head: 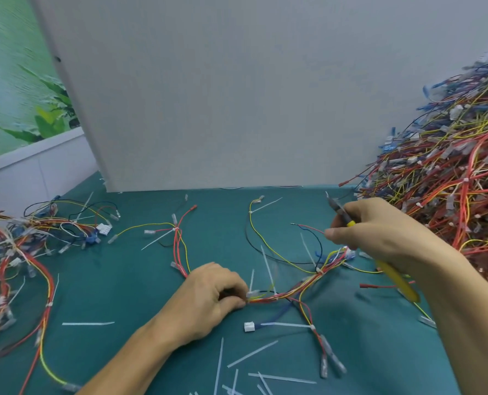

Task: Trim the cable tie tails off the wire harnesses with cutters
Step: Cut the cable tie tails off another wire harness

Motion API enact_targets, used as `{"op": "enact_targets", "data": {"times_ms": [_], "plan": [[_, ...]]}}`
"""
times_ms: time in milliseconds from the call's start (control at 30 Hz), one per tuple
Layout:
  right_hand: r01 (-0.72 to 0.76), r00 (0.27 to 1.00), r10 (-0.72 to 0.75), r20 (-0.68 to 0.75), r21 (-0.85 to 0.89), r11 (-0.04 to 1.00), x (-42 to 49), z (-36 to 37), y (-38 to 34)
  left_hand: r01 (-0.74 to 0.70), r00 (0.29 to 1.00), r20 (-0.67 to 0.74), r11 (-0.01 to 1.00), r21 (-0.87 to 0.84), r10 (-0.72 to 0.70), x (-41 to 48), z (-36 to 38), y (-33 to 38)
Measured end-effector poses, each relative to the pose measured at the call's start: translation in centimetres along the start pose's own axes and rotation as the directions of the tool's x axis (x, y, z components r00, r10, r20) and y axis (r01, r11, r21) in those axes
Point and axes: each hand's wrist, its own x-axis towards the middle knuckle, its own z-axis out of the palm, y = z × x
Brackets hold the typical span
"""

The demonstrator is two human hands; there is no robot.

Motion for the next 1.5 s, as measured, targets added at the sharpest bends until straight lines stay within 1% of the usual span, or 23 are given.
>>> {"op": "enact_targets", "data": {"times_ms": [67,167,300,400,500,533,567,600,633,700,733,767,833,900,1000,1067,1100,1167,1233,1267,1333,1400,1500], "plan": [[-0.094,0.995,0.096,0.01,-0.102,0.99,0.5,0.4,0.9,-0.005,1.0,0.019,1.0,-0.008,0.005,-0.1,0.1,-0.1],[-0.168,0.983,0.179,0.045,-0.189,0.968,1.0,1.7,1.7,0.031,0.999,0.026,0.998,-0.049,-0.03,-0.1,0.1,-0.3],[-0.235,0.969,0.246,0.031,-0.194,0.952,1.9,3.9,2.5,0.003,0.997,0.076,0.998,-0.069,0.002,0.0,0.0,-0.5],[-0.272,0.961,0.277,-0.018,-0.254,0.928,2.3,4.8,3.1,-0.039,0.993,0.109,0.995,-0.089,0.049,0.0,-0.2,-0.4],[-0.29,0.956,0.288,-0.051,-0.296,0.91,2.2,5.3,3.6,-0.013,0.985,0.167,0.995,-0.101,0.029,0.0,-0.9,-0.5],[-0.294,0.955,0.293,-0.049,-0.294,0.91,2.3,5.4,3.6,0.025,0.991,0.131,0.992,-0.12,-0.009,0.0,-1.4,-0.7],[-0.298,0.953,0.299,-0.044,-0.291,0.909,2.3,5.5,3.7,0.086,0.996,0.044,0.985,-0.149,-0.08,0.1,-2.1,-1.0],[-0.303,0.951,0.305,-0.039,-0.29,0.908,2.4,5.5,3.8,0.163,0.979,-0.088,0.969,-0.188,-0.182,0.3,-3.0,-1.4],[-0.309,0.949,0.312,-0.034,-0.289,0.906,2.5,5.5,3.8,0.248,0.926,-0.231,0.941,-0.228,-0.3,0.6,-3.9,-2.0],[-0.323,0.944,0.33,-0.024,-0.286,0.902,2.6,5.5,4.0,0.437,0.752,-0.423,0.863,-0.255,-0.505,1.3,-5.7,-3.5],[-0.327,0.941,0.337,-0.016,-0.284,0.901,2.7,5.4,4.1,0.526,0.683,-0.451,0.815,-0.242,-0.575,1.5,-6.3,-4.4],[-0.328,0.94,0.34,-0.008,-0.281,0.902,2.8,5.4,4.2,0.598,0.637,-0.447,0.769,-0.226,-0.627,1.6,-6.6,-5.3],[-0.323,0.942,0.336,0.0,-0.274,0.906,2.9,5.4,4.3,0.699,0.592,-0.411,0.696,-0.166,-0.693,1.8,-6.7,-6.9],[-0.317,0.944,0.33,-0.001,-0.279,0.906,2.9,5.3,4.3,0.759,0.576,-0.38,0.646,-0.08,-0.724,2.1,-6.4,-7.6],[-0.307,0.947,0.321,0.008,-0.271,0.912,2.9,5.4,4.0,0.799,0.577,-0.314,0.601,0.023,-0.754,3.2,-5.8,-7.6],[-0.299,0.949,0.315,0.017,-0.27,0.915,2.7,5.4,3.8,0.778,0.618,-0.241,0.627,0.045,-0.749,3.8,-5.3,-7.4],[-0.291,0.951,0.309,0.023,-0.275,0.916,2.6,5.5,3.7,0.753,0.644,-0.204,0.658,0.002,-0.737,4.1,-5.2,-7.3],[-0.277,0.954,0.297,0.037,-0.267,0.923,2.6,5.5,3.6,0.68,0.691,-0.132,0.7,-0.218,-0.711,4.1,-5.0,-7.2],[-0.267,0.958,0.284,0.052,-0.209,0.941,2.5,5.6,3.5,0.572,0.737,-0.067,0.674,-0.468,-0.673,3.8,-5.0,-7.2],[-0.264,0.959,0.276,0.057,-0.166,0.95,2.6,5.6,3.4,0.533,0.757,-0.033,0.645,-0.547,-0.653,3.7,-5.0,-7.1],[-0.257,0.963,0.262,0.059,-0.082,0.963,2.6,5.9,3.1,0.498,0.784,0.016,0.613,-0.613,-0.621,3.6,-5.0,-6.9],[-0.25,0.966,0.252,0.058,-0.043,0.967,2.5,6.3,2.9,0.506,0.801,0.034,0.645,-0.573,-0.598,3.5,-5.1,-6.9],[-0.244,0.966,0.249,0.07,-0.069,0.967,2.5,7.1,2.7,0.545,0.819,0.067,0.737,-0.399,-0.569,3.3,-4.9,-6.8]]}}
